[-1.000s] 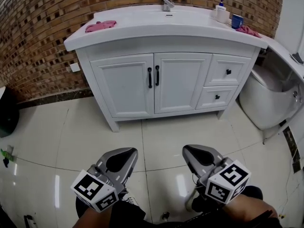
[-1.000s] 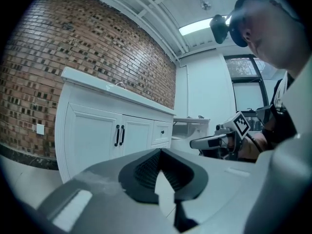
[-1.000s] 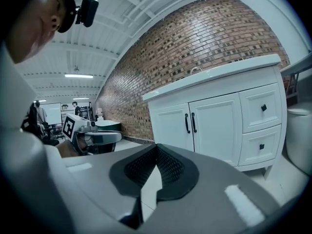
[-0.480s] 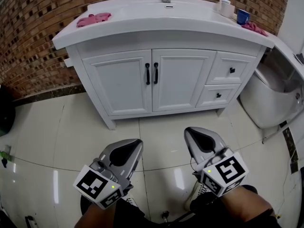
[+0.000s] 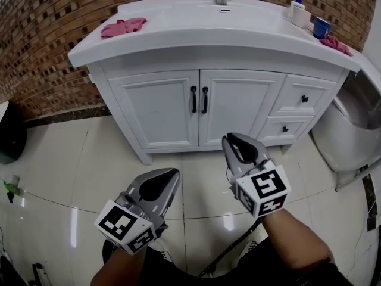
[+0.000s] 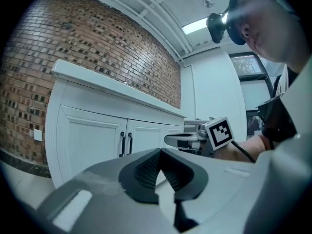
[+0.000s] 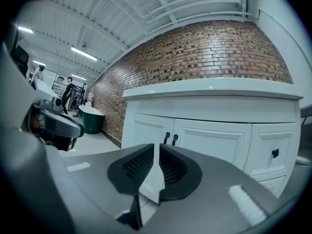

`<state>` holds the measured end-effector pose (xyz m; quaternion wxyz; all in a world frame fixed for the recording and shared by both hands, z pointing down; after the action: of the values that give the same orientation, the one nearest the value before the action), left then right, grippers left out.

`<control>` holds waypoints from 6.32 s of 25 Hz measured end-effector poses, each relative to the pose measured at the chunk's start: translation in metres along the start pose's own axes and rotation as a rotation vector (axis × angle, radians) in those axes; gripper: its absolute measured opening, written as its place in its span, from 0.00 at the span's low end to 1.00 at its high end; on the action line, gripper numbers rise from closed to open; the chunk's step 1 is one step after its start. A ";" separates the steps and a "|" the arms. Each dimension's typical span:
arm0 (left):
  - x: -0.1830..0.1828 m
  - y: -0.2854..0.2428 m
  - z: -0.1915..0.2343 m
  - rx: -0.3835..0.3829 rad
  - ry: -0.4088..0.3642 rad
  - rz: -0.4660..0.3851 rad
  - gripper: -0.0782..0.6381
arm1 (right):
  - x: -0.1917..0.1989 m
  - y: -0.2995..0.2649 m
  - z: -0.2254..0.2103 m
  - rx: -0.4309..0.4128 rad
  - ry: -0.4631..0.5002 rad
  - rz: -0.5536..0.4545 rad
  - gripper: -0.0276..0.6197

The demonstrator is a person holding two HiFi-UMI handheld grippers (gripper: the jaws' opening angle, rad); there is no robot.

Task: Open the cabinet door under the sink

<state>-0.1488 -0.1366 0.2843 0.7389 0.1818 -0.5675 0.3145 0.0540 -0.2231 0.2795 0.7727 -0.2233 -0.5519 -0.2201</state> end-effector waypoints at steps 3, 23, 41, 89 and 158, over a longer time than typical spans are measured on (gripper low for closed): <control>-0.001 -0.004 0.005 -0.014 0.003 -0.006 0.12 | 0.006 -0.028 -0.024 0.004 -0.077 0.002 0.10; 0.034 -0.036 0.042 0.018 -0.099 0.056 0.12 | 0.044 -0.154 -0.049 0.038 -0.108 -0.016 0.22; 0.046 -0.024 0.055 0.018 0.009 0.101 0.12 | 0.055 -0.168 -0.040 0.073 -0.113 0.016 0.12; 0.038 -0.015 -0.055 0.190 0.008 0.061 0.12 | 0.081 0.059 -0.048 -0.111 -0.153 0.012 0.11; 0.044 0.050 -0.086 0.134 -0.032 0.038 0.12 | 0.020 0.191 0.048 -0.158 -0.191 0.053 0.05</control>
<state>-0.1130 -0.0343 0.2970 0.7097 0.2249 -0.5605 0.3627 0.1360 -0.0432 0.2930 0.7021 -0.3181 -0.5979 -0.2200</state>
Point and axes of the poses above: the fingertips, and each gripper's own axes: y backward along the fingers, z to its left, x out of its underside, the point moved 8 cm from there along y, backward along the fingers, and after that the axes turned 11 degrees about y, right-handed, at the moved point
